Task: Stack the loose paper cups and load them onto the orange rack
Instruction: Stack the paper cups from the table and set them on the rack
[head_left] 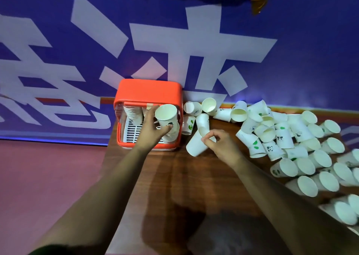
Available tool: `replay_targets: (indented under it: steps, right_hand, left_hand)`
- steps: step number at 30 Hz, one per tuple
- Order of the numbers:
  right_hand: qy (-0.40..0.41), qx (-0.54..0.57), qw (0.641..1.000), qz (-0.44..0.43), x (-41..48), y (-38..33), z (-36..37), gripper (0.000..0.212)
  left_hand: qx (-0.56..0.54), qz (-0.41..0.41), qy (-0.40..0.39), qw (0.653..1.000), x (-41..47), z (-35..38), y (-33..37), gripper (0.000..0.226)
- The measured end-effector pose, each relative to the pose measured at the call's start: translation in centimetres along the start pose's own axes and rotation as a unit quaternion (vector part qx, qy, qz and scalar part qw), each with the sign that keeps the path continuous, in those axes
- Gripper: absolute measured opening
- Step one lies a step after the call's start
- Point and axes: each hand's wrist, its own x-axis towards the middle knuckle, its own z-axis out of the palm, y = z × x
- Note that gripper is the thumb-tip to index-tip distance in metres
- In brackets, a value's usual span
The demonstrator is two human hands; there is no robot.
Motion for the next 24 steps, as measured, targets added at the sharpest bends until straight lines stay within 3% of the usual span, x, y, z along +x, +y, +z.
replay_targets:
  steps: [6,11,17,24]
  right_hand:
    - [0.019,-0.026,0.999,0.009,0.9,0.3,0.2,0.009]
    - [0.041,-0.002,0.999,0.009,1.7,-0.5,1.5,0.024]
    - [0.082,0.039,0.996,-0.023,3.5,-2.5,2.8,0.042]
    - [0.047,0.021,0.997,-0.062,4.7,-4.6,5.3,0.057]
  left_hand:
    - [0.106,0.023,-0.022,0.994,0.7,1.0,-1.5,0.08]
    - [0.152,0.01,-0.057,0.987,1.1,1.1,-4.0,0.078]
    - [0.106,-0.026,-0.11,0.988,0.6,0.8,-6.0,0.08]
    - [0.024,-0.065,-0.138,0.988,0.4,0.2,-6.2,0.068]
